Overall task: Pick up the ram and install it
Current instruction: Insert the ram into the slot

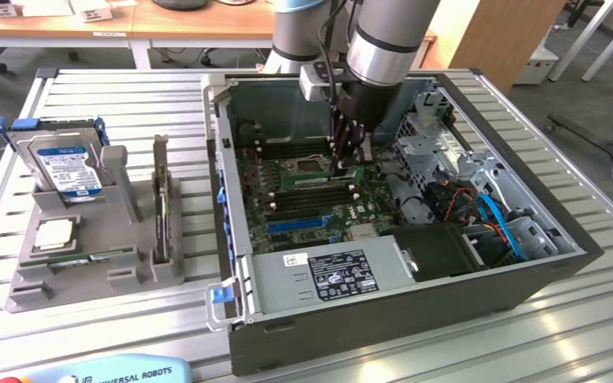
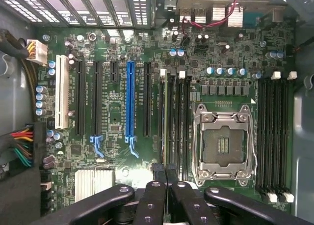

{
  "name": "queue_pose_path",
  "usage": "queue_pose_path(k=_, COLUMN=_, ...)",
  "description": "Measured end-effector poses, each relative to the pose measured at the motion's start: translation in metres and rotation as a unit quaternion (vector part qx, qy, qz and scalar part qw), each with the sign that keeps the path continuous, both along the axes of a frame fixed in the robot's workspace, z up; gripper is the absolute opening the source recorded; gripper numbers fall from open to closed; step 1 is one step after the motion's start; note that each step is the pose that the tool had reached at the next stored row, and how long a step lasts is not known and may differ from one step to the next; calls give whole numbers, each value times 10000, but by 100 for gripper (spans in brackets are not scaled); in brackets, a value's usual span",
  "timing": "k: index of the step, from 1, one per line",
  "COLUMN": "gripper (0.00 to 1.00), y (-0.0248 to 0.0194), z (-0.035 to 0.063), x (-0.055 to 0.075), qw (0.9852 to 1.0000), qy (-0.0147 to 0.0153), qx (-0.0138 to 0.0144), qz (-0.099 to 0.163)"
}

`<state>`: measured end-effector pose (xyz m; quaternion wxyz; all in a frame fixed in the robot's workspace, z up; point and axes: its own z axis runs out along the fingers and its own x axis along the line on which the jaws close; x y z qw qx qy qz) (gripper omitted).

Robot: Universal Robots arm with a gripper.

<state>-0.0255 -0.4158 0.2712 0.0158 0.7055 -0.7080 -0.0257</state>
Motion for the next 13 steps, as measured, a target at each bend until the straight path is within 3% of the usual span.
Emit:
queue_pose_path(k=8, gripper=11, y=-1, z=-31, x=0, qw=10000, qy=0, qx=0, qz=13)
queue_pose_path(k=13, gripper=11, y=-36, z=-31, x=-5, qw=10000, qy=0, qx=0, qz=13)
